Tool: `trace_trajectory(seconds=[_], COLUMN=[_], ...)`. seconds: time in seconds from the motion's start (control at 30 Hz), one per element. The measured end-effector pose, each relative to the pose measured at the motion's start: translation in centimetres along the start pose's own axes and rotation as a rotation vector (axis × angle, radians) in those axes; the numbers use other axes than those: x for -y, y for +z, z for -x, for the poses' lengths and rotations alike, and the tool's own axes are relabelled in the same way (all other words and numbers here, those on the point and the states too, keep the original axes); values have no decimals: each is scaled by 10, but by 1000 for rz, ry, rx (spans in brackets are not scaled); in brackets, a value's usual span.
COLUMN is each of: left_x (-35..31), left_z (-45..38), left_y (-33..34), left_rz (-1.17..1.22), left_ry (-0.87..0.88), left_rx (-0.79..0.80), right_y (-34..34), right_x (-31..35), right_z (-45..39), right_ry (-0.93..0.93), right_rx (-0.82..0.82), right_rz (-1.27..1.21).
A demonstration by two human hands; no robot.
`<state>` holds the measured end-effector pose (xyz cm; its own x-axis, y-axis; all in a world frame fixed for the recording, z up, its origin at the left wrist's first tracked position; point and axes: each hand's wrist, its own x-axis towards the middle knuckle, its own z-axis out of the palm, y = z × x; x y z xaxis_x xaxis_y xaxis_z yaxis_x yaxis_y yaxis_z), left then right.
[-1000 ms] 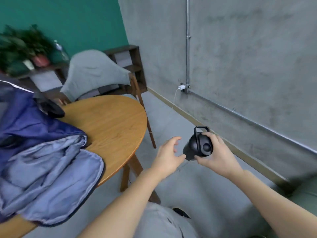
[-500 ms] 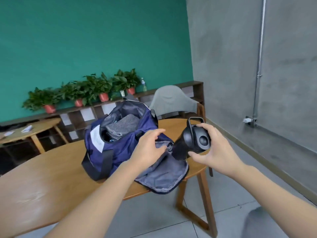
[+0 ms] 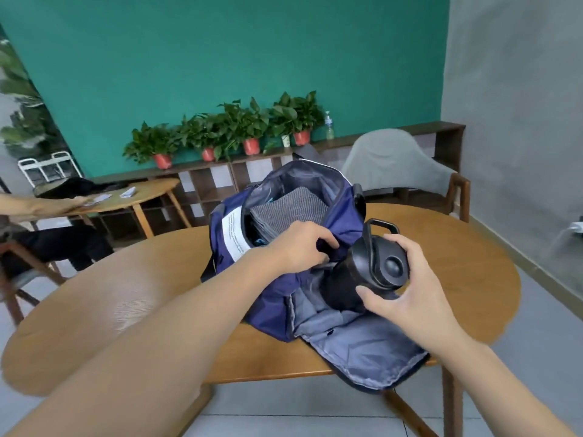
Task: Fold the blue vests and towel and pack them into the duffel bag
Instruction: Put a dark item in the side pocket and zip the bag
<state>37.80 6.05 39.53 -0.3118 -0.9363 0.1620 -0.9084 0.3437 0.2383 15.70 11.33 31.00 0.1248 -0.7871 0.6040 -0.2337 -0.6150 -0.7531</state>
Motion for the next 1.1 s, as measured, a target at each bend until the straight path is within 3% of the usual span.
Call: trace_trajectory(seconds=[0.13, 0.47, 0.6, 0.8, 0.9, 1.1], left_x=[4, -17, -28, -35, -35, -39], left_z=[-14, -27, -25, -16, -10, -3], left_y=[-2, -109, -135, -155, -154, -161], left_rz=[-54, 168, 140, 192, 179, 183], left_ry=[34, 4, -7, -29, -31, -55], left_rx=[106, 6, 61, 30, 31, 27], right_y=[3, 22, 32, 61, 77, 99], right_x=[-3, 4, 7, -6, -9, -13], right_z=[-12, -27, -35, -40, -40, -48], right_ry=[23, -11, -59, -49, -35, 83], right_rx=[-4, 47, 36, 228, 194, -41], right_rz=[-49, -108, -86, 79, 29, -70])
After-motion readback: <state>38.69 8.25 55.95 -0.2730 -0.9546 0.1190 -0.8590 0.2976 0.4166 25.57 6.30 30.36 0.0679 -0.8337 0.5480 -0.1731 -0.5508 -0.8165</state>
